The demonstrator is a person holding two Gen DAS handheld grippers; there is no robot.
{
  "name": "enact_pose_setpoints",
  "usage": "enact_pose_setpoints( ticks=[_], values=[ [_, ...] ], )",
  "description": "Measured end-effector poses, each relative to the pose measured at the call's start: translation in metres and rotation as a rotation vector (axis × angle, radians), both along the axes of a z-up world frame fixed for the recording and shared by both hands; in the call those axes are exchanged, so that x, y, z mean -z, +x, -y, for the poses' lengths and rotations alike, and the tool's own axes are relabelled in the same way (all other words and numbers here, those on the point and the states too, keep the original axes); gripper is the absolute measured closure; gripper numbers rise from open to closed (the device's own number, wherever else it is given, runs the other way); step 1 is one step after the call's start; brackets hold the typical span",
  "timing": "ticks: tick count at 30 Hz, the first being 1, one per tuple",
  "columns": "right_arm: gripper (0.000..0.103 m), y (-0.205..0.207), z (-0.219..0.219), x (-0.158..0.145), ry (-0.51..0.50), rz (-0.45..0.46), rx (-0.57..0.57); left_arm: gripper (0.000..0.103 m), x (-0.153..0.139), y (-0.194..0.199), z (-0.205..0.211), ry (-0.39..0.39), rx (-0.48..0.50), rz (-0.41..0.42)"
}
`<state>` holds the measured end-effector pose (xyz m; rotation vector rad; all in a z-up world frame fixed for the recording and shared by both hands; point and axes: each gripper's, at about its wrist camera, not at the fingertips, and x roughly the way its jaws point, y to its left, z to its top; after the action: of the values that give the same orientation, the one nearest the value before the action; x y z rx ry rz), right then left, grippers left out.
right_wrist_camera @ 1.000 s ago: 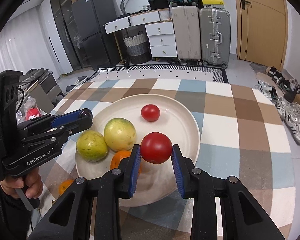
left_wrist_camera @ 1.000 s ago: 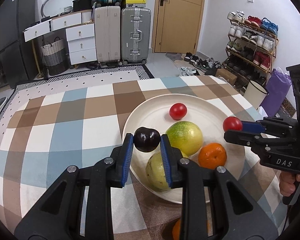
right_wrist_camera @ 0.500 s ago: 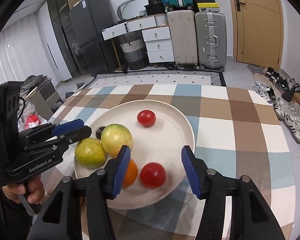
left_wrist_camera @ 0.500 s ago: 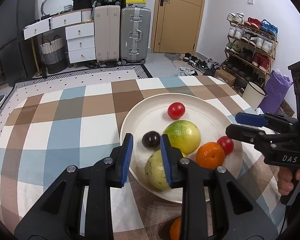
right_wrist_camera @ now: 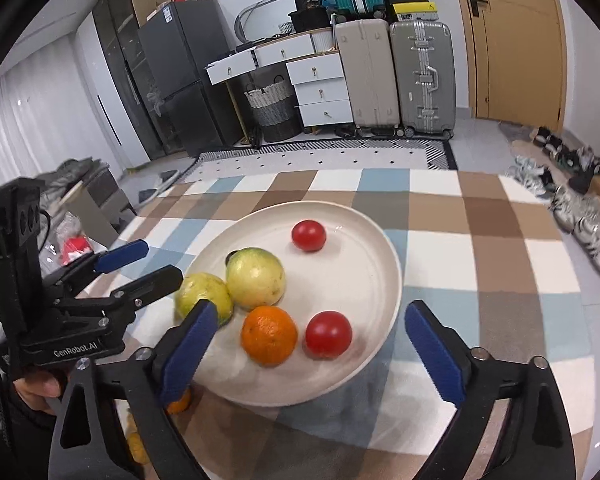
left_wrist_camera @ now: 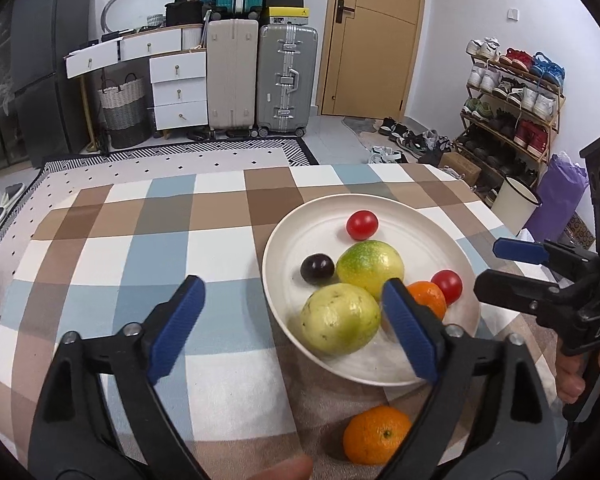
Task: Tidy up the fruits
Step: 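Withdraw both grippers from the plate toward the remaining fruits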
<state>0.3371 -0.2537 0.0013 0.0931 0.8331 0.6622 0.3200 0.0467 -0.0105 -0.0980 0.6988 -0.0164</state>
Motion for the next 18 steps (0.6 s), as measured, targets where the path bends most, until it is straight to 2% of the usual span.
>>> enact_pose_setpoints(
  ticks=[2, 14, 18],
  values=[
    [0.001, -0.003, 0.002, 0.000, -0.001, -0.002, 0.005, 0.002, -0.003, -0.010, 0.001, -0.011, 0.004, 0.007],
    [0.001, -0.050, 0.010, -0.013, 0.027, 0.031, -0.044, 0.001, -0.021, -0.074, 0.011, 0.009, 0.013, 0.028],
    [0.001, -0.071, 0.010, -0.011, 0.030, 0.045, -0.088, 0.001, -0.024, -0.097, 0.011, 0.042, -0.003, 0.028]
  ],
)
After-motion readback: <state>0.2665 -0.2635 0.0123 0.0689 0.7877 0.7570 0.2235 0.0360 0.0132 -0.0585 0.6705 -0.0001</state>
